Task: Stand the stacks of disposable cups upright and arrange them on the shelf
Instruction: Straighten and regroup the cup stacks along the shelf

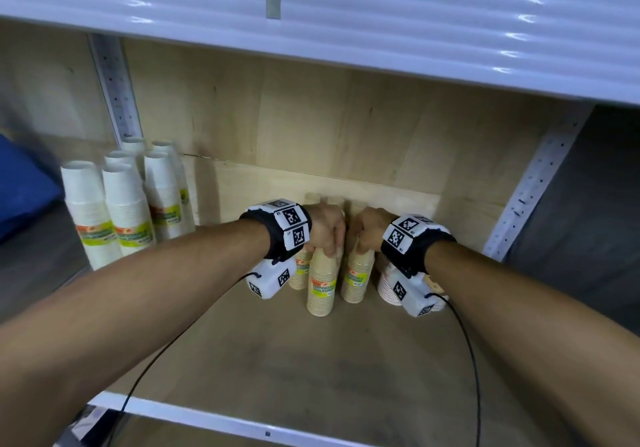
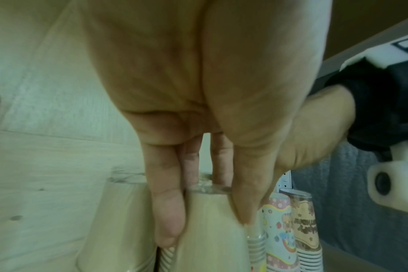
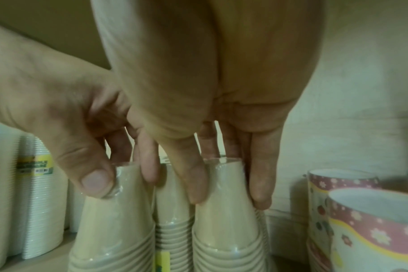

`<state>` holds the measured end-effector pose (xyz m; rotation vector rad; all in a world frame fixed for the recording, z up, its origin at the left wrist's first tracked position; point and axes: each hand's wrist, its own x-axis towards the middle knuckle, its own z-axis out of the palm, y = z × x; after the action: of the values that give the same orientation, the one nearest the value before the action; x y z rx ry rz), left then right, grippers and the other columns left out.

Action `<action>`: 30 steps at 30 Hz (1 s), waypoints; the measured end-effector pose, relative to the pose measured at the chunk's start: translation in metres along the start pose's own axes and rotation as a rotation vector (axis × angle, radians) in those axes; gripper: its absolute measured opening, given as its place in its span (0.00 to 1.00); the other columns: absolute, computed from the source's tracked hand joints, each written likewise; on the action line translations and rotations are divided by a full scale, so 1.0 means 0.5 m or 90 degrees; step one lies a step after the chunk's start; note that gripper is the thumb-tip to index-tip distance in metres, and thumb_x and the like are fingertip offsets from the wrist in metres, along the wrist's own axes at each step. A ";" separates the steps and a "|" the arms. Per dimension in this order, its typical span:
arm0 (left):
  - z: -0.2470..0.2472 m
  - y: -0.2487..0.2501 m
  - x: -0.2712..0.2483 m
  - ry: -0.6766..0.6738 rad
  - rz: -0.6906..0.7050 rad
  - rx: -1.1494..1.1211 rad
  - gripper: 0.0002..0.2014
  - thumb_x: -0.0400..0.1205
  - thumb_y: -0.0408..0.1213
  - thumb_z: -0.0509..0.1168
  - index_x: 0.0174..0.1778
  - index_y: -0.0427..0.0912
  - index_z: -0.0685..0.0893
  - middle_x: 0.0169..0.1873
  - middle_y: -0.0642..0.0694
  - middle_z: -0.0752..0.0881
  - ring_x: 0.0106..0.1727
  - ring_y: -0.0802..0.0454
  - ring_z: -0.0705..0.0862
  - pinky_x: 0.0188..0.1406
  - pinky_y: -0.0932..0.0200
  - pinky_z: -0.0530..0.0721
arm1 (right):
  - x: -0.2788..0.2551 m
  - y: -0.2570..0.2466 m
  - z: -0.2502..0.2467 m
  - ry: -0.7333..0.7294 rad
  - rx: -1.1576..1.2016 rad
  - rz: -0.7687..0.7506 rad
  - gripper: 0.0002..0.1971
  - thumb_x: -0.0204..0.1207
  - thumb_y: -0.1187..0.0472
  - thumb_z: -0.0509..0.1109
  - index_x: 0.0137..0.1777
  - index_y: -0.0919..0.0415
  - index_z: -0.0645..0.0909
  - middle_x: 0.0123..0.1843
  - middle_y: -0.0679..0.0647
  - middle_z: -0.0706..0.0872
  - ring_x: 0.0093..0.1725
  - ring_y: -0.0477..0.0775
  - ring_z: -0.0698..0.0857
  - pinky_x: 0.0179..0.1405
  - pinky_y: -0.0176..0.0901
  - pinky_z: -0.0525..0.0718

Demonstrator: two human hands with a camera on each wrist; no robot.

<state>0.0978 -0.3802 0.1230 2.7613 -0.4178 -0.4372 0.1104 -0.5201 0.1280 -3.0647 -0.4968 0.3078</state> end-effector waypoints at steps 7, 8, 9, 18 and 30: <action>-0.001 -0.005 0.006 -0.024 0.009 -0.018 0.13 0.76 0.34 0.75 0.57 0.43 0.87 0.57 0.44 0.87 0.56 0.44 0.87 0.50 0.50 0.91 | 0.018 0.002 0.002 0.019 0.017 -0.008 0.13 0.70 0.63 0.77 0.54 0.65 0.86 0.48 0.57 0.85 0.44 0.53 0.82 0.30 0.37 0.73; -0.001 -0.004 0.007 -0.025 0.009 -0.017 0.13 0.76 0.34 0.75 0.57 0.43 0.87 0.57 0.44 0.87 0.56 0.44 0.88 0.49 0.50 0.91 | 0.018 0.001 0.002 0.017 0.011 -0.011 0.14 0.70 0.63 0.77 0.55 0.65 0.86 0.49 0.58 0.86 0.44 0.53 0.82 0.34 0.38 0.74; -0.001 -0.004 0.007 -0.026 0.010 -0.018 0.13 0.76 0.34 0.75 0.57 0.44 0.87 0.57 0.44 0.87 0.55 0.44 0.88 0.49 0.51 0.91 | 0.019 0.000 0.003 0.016 0.006 -0.016 0.14 0.70 0.62 0.77 0.55 0.65 0.85 0.50 0.58 0.86 0.44 0.53 0.81 0.37 0.39 0.75; -0.009 0.000 -0.001 -0.026 0.005 -0.044 0.16 0.76 0.38 0.75 0.59 0.46 0.85 0.57 0.46 0.86 0.50 0.50 0.87 0.38 0.62 0.88 | 0.017 0.003 -0.017 0.002 0.040 0.003 0.16 0.68 0.61 0.78 0.56 0.61 0.87 0.51 0.58 0.89 0.48 0.55 0.87 0.39 0.41 0.82; -0.187 -0.043 -0.102 0.119 -0.060 0.036 0.17 0.74 0.50 0.75 0.56 0.50 0.86 0.48 0.44 0.89 0.39 0.51 0.86 0.34 0.62 0.85 | 0.016 -0.088 -0.167 0.113 0.027 -0.032 0.20 0.70 0.55 0.79 0.61 0.59 0.84 0.60 0.55 0.86 0.56 0.56 0.85 0.44 0.40 0.81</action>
<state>0.0884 -0.3197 0.2129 2.8525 -0.2587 -0.1899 0.1209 -0.4751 0.2106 -2.9942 -0.5495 0.0429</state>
